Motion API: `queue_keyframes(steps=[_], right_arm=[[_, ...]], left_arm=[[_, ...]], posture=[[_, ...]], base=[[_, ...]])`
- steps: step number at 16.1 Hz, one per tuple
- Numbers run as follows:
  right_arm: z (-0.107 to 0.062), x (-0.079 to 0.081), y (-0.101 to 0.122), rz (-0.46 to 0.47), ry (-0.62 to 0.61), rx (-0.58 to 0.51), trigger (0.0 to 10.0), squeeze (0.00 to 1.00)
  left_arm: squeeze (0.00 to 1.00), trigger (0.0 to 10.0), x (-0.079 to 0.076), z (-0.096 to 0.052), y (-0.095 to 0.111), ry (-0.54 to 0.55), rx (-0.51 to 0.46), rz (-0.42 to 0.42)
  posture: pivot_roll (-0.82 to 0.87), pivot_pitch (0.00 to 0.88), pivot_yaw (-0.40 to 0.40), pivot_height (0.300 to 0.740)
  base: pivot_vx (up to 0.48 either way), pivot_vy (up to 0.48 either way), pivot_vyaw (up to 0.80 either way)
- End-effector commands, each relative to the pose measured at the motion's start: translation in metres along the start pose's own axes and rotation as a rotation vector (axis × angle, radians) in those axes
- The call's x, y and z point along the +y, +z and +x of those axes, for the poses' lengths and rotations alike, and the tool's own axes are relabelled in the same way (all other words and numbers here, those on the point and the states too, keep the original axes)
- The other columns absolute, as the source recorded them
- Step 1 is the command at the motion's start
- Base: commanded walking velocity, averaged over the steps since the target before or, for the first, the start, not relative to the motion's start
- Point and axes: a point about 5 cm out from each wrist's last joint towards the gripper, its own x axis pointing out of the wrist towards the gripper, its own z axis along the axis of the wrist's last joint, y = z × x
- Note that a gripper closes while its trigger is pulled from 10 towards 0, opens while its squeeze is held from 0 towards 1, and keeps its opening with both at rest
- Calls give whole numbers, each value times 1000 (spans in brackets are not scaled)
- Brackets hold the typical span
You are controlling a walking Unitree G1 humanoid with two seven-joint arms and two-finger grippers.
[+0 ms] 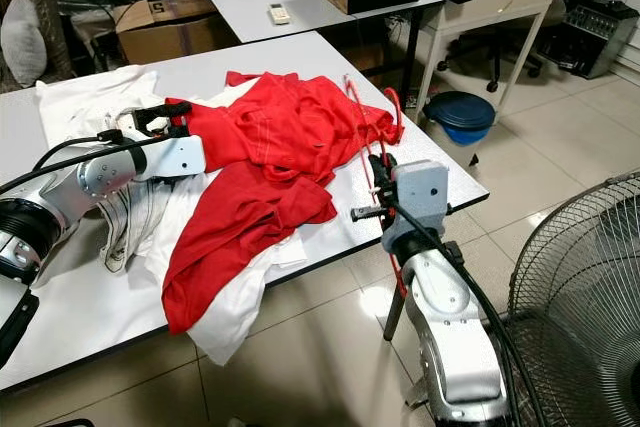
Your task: Hang hanger
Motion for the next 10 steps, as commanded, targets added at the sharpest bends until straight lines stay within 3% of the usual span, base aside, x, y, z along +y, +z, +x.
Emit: queue_keyframes(steps=[1,3,4,5,6,7,8,10], right_arm=[[-1,2,10,6,45,-48,10000,0],[-9,-4,12,29,67,-74,10000,0],[-11,-5,11,24,72,-76,10000,0],[-15,-6,9,20,77,-75,10000,0],[-17,-6,8,19,80,-74,10000,0],[-23,-6,4,17,84,-64,10000,0],[-27,-6,1,19,82,-53,10000,0],[-33,-4,-2,32,56,-41,10000,0]], left_arm=[[0,10000,-3,-2,2,8,-42,-31],[0,8078,-13,-4,10,-16,-121,-54],[0,8078,-16,-4,12,-19,-135,-56],[0,6941,-19,-4,13,-16,-142,-66],[0,6941,-21,-4,13,-12,-143,-73],[0,4471,-25,-4,13,0,-134,-98],[0,4078,-27,-4,12,2,-130,-106],[0,4353,-30,-8,8,5,-123,-114]], posture=[[-125,0,79,740],[-138,0,99,740],[-142,0,102,740],[-152,0,108,740],[-152,0,108,740],[-151,0,110,740],[-153,0,110,740],[-174,0,123,740]], base=[[0,0,0],[0,0,0],[0,0,0],[0,0,0],[0,0,0],[0,0,0],[0,0,0],[0,0,0]])
